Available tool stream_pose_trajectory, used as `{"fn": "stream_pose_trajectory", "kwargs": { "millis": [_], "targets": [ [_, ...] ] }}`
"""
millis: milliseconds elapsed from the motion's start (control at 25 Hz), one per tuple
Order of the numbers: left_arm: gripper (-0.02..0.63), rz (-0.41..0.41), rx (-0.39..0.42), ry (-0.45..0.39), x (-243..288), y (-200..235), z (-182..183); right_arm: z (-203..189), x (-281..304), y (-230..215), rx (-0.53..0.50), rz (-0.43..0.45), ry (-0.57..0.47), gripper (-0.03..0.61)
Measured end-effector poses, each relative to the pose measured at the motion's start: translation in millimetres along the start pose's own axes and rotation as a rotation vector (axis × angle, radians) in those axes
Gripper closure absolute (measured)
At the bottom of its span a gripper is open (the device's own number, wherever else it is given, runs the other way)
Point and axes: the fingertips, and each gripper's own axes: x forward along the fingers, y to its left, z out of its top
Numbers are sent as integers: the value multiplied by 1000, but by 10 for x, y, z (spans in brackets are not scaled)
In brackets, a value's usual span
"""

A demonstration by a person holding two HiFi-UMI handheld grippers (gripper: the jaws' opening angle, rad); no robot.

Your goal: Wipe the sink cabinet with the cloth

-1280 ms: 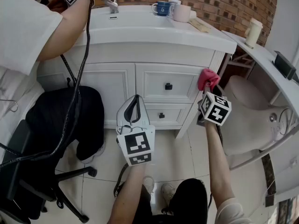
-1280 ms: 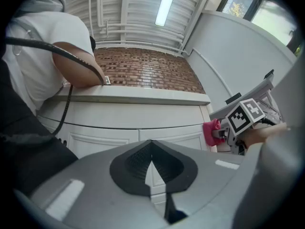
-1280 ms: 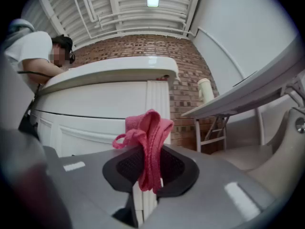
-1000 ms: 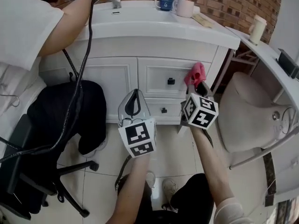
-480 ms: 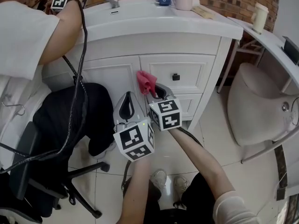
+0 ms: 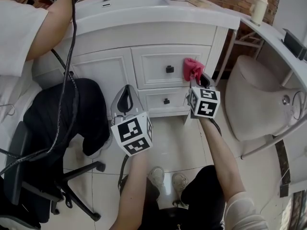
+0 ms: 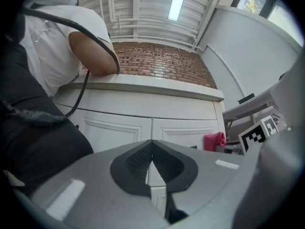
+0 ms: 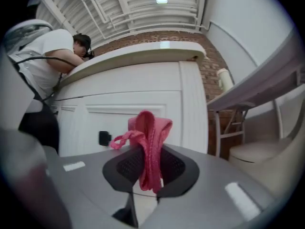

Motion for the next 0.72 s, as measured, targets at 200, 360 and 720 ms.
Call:
{"fn": "stream_pose_trajectory", "kwargs": {
  "millis": [200, 360, 720],
  "targets": [
    [601, -50, 30, 11, 35, -174, -54, -11, -106, -608, 52, -140, 0, 512],
    [601, -45, -13, 22, 65, -175, -84, 46, -279, -833, 194, -248, -27, 514],
    [601, 1, -77, -10, 37, 21, -8, -154, -234, 1386, 189, 305, 23, 514]
  ]
}}
